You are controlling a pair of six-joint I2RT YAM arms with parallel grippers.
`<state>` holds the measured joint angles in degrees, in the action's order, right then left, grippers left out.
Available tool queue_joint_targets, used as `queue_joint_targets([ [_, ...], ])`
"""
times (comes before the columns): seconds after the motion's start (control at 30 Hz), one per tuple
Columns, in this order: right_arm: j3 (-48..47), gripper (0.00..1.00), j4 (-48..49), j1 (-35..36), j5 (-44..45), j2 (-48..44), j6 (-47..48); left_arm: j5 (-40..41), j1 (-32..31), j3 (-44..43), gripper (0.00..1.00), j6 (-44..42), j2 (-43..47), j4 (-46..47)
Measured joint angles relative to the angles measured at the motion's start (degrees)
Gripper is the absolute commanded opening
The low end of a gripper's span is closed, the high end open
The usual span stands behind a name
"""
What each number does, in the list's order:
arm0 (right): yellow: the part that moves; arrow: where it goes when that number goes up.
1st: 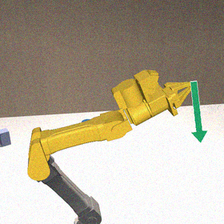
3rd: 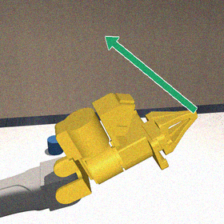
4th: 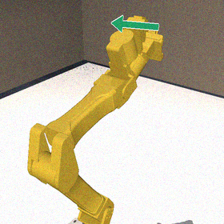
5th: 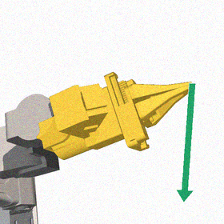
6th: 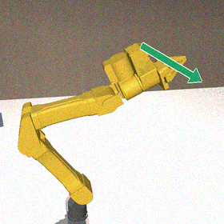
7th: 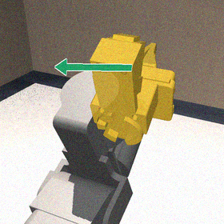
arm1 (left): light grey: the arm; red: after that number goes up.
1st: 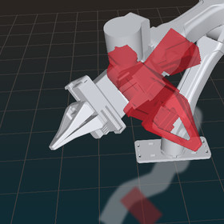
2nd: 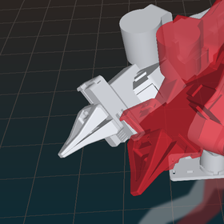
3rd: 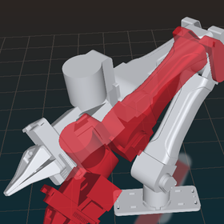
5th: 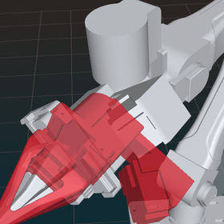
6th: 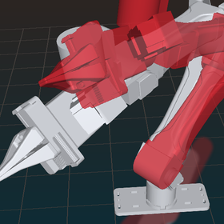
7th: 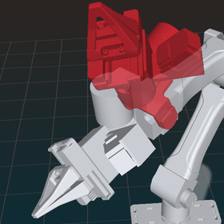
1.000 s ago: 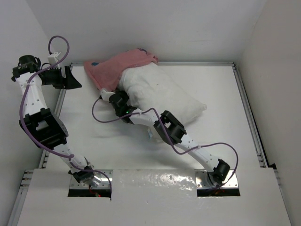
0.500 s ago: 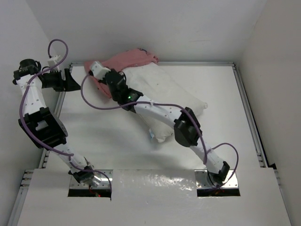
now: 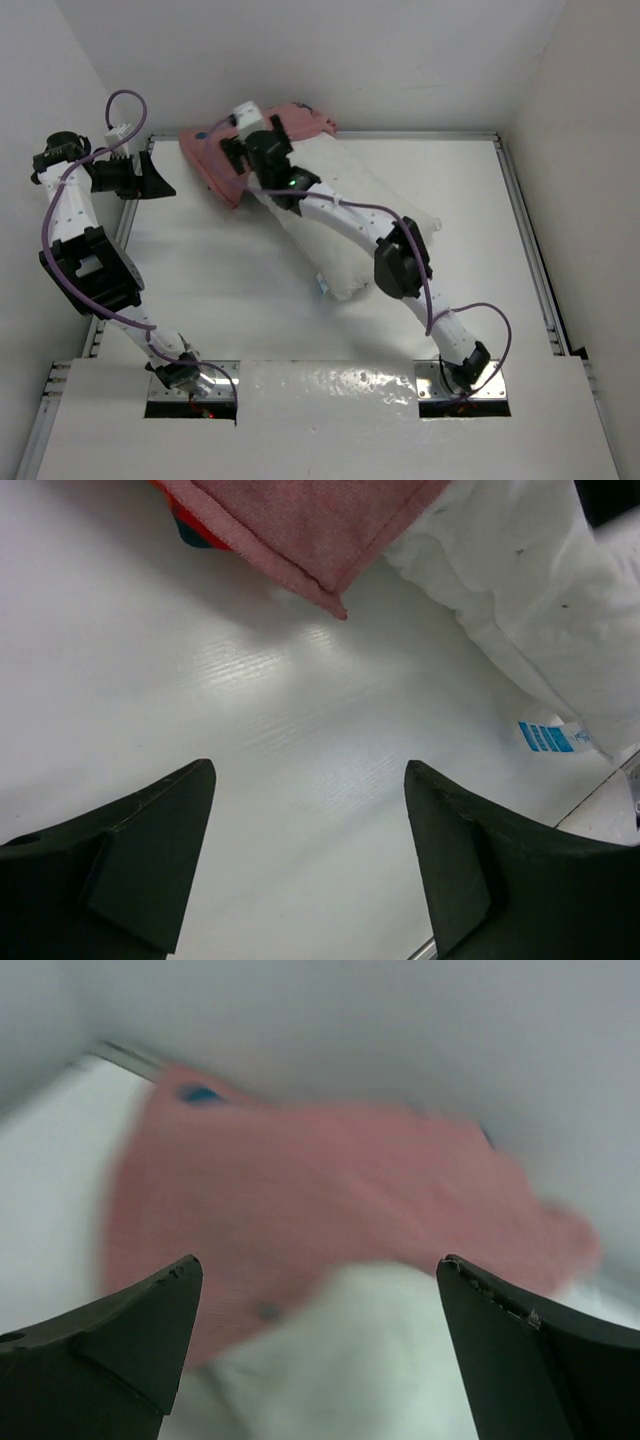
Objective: Put the pillow into the pillowcase
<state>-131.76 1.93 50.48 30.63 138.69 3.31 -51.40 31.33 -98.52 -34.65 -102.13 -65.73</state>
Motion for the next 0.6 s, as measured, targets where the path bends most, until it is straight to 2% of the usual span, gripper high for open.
queue_joint_targets([
  [0.1,4.3,0.99,-3.0,-6.6,2.9,0.1,-12.6,-0.3,0.0,1.2,0.74,0.0,0.0,0.1],
  [0.2,1.8,0.99,-6.1,-11.6,5.0,2.6,-21.2,0.0,-0.7,1.8,0.74,0.0,0.0,0.2],
  [0.27,-0.1,0.95,-6.1,-12.5,4.7,3.9,-25.2,-0.1,-1.3,1.8,0.74,0.3,0.0,0.6],
  [0.3,-0.2,0.82,-5.8,-12.5,4.3,4.3,-27.5,-0.1,-1.5,1.8,0.73,0.4,0.0,0.8],
  [0.37,-0.2,0.65,-5.6,-12.0,3.2,5.1,-31.1,-0.3,-1.7,1.8,0.73,0.6,0.0,1.0],
  [0.4,-0.2,0.39,-5.4,-11.7,2.9,5.6,-32.9,-0.3,-1.8,1.9,0.73,0.7,0.0,1.1],
  [0.43,0.0,0.21,-5.4,-11.3,1.9,6.3,-34.2,-0.3,-1.8,1.9,0.73,0.7,0.0,1.2],
  [0.47,0.3,0.08,-5.4,-11.2,1.0,6.6,-34.7,-0.3,-1.9,1.9,0.73,0.7,0.0,1.2],
  [0.5,1.0,0.00,-5.2,-11.0,-0.3,6.8,-35.6,-0.2,-2.0,2.0,0.72,0.6,0.0,1.3],
  [0.6,7.2,0.00,-1.7,-10.9,-3.9,4.9,-37.9,0.2,-2.0,2.6,0.70,0.3,0.0,1.3],
])
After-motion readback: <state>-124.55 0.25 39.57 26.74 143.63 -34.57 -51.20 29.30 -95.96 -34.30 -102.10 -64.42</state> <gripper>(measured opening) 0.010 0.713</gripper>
